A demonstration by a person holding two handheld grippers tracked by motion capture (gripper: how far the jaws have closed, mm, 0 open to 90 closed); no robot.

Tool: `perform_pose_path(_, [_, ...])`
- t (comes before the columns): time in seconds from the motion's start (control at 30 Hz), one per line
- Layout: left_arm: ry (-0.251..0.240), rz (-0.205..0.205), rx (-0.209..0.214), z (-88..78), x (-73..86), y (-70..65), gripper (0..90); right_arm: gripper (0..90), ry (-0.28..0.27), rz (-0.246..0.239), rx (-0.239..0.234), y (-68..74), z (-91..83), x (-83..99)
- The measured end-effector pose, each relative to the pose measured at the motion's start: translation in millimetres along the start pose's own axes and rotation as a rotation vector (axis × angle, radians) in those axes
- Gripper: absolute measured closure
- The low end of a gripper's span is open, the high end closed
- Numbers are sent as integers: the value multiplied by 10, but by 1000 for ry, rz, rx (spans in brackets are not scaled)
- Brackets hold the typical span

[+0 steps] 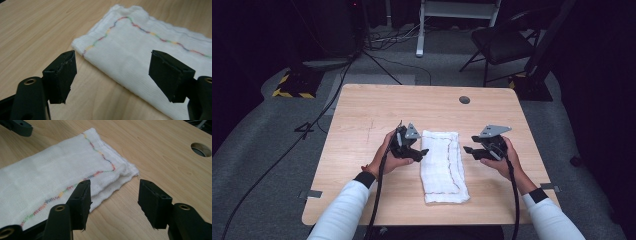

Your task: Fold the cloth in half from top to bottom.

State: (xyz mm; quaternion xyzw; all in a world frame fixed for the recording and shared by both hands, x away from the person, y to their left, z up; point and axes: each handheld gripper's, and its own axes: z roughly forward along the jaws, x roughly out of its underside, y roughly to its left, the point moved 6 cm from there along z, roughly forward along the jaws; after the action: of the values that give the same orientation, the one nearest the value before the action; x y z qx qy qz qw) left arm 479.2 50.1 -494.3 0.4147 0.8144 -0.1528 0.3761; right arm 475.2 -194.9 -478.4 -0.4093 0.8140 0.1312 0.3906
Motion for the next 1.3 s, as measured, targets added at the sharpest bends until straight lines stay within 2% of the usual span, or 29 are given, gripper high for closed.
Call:
perform_pose_path(0.03, [0, 0, 0, 0, 0, 0, 228, 441, 0, 0, 0, 0, 0, 0])
perform_pose_path(0.13, [24, -26, -25, 177, -70, 141, 230, 443, 14, -13, 16, -36, 149, -85])
perform_pose_path(0.17, [24, -26, -25, 177, -70, 141, 228, 443, 14, -13, 16, -36, 149, -85])
perform_pose_path(0.2, [32, -26, -43, 228, -84, 181, 228, 444, 15, -9, 14, -47, 188, -109])
perform_pose_path(0.27, [40, -39, -61, 338, -108, 250, 230, 441, 30, -7, 3, -87, 335, -178])
perform_pose_path(0.33, [55, -53, -65, 418, -117, 301, 232, 442, 31, 12, -7, -121, 435, -214])
perform_pose_path(0.37, [55, -53, -65, 418, -117, 301, 230, 440, 40, 18, -2, -141, 487, -228])
perform_pose_path(0.43, [80, -57, -80, 525, -121, 370, 229, 438, 49, 22, 2, -176, 573, -251])
perform_pose_path(0.53, [85, -74, -81, 583, -119, 409, 230, 446, 62, 45, -4, -227, 675, -266])
perform_pose_path(0.6, [93, -110, -79, 655, -101, 475, 232, 451, 75, 52, 0, -265, 738, -252])
perform_pose_path(0.67, [102, -115, -87, 679, -87, 492, 236, 451, 78, 67, -5, -281, 768, -243])
perform_pose_path(0.77, [112, -135, -69, 738, -43, 506, 239, 461, 99, 95, -1, -353, 876, -188])
perform_pose_path(0.83, [100, -170, -47, 751, -26, 509, 239, 465, 102, 110, -14, -362, 924, -155])
perform_pose_path(0.97, [90, -197, -23, 754, -3, 517, 242, 457, 112, 116, -23, -343, 996, -123])
perform_pose_path(1.07, [85, -172, -16, 750, 5, 509, 249, 481, 105, 133, -33, -335, 1013, -113])
perform_pose_path(1.17, [79, -168, 2, 749, 2, 496, 270, 589, 98, 140, -64, -311, 1010, -109])
perform_pose_path(1.3, [81, -129, 68, 726, -21, 444, 463, 692, 90, 149, -101, -290, 1008, -106])
